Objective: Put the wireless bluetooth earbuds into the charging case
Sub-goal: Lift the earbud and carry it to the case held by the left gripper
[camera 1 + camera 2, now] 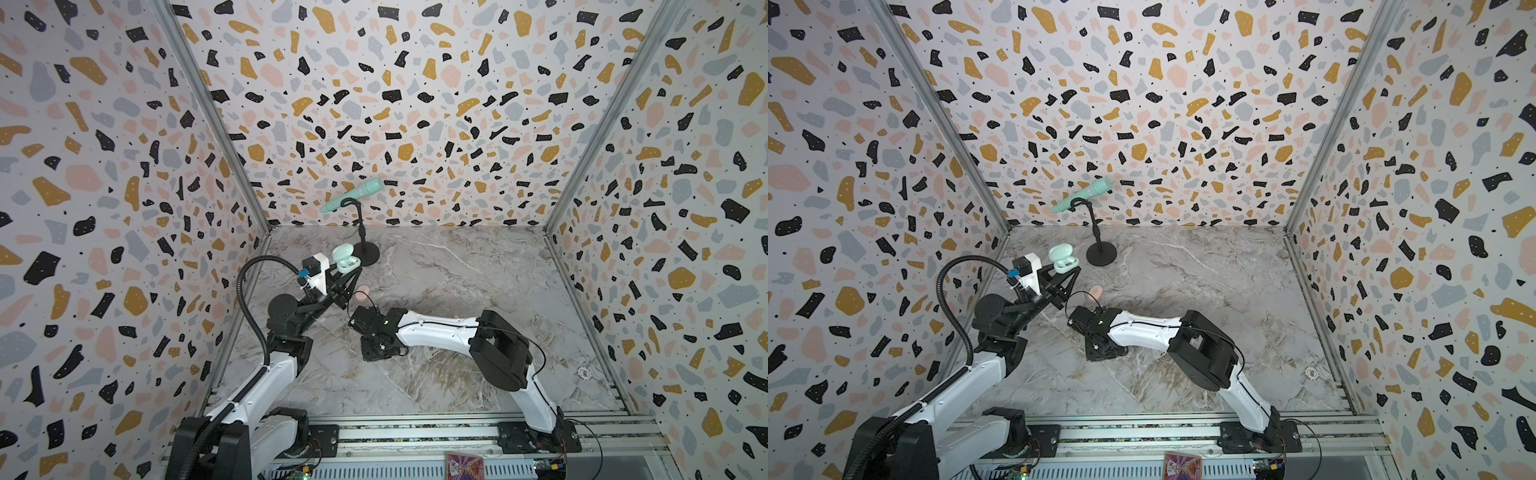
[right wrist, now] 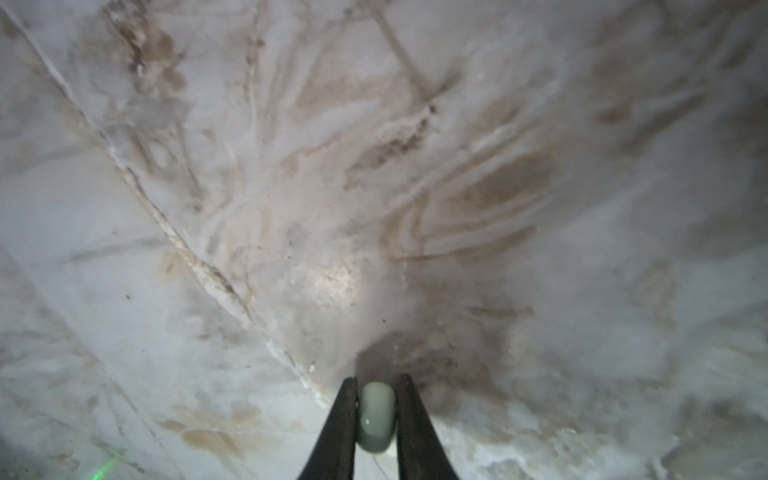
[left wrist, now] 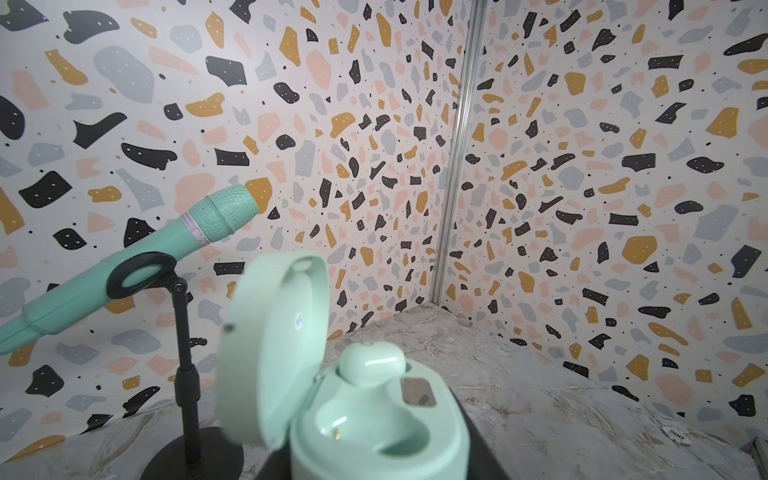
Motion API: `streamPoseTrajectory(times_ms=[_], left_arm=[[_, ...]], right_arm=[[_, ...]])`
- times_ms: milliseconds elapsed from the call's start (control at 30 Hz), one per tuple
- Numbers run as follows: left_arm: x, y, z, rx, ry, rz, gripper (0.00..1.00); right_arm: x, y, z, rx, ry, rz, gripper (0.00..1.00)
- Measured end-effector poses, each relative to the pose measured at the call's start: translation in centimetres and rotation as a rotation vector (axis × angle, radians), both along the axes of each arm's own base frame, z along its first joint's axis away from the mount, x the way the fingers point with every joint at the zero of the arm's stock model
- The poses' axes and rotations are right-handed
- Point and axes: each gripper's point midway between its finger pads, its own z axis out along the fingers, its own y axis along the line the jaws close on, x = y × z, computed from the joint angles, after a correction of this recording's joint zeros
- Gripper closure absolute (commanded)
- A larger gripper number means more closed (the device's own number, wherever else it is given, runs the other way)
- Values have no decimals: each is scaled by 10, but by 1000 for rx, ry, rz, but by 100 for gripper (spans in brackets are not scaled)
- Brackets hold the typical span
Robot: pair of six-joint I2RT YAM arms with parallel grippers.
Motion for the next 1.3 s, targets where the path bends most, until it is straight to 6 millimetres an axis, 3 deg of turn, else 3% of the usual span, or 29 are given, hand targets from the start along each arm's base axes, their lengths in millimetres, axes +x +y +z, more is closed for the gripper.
streamPoseTrajectory(times_ms=[200,400,900,1100,1300], left_arm=[[-3,-6,2,-21,-1,-41,70],[-10,-25,-3,-27,22,-116,70],[-37,-67,-6,-4,21,-262,68],[-47,-79,-6,5,12,-302,68],[-48,-83,-5,1,5,-309,67]], right_arm=[[-3,-25,19,30,-3,-18,82],[3,-44,58,111,-44,-49,81],[27,-108,195,419,-226,-125,81],[31,-111,229,497,-255,-91,81],[36,-103,297,634,-319,-32,81]])
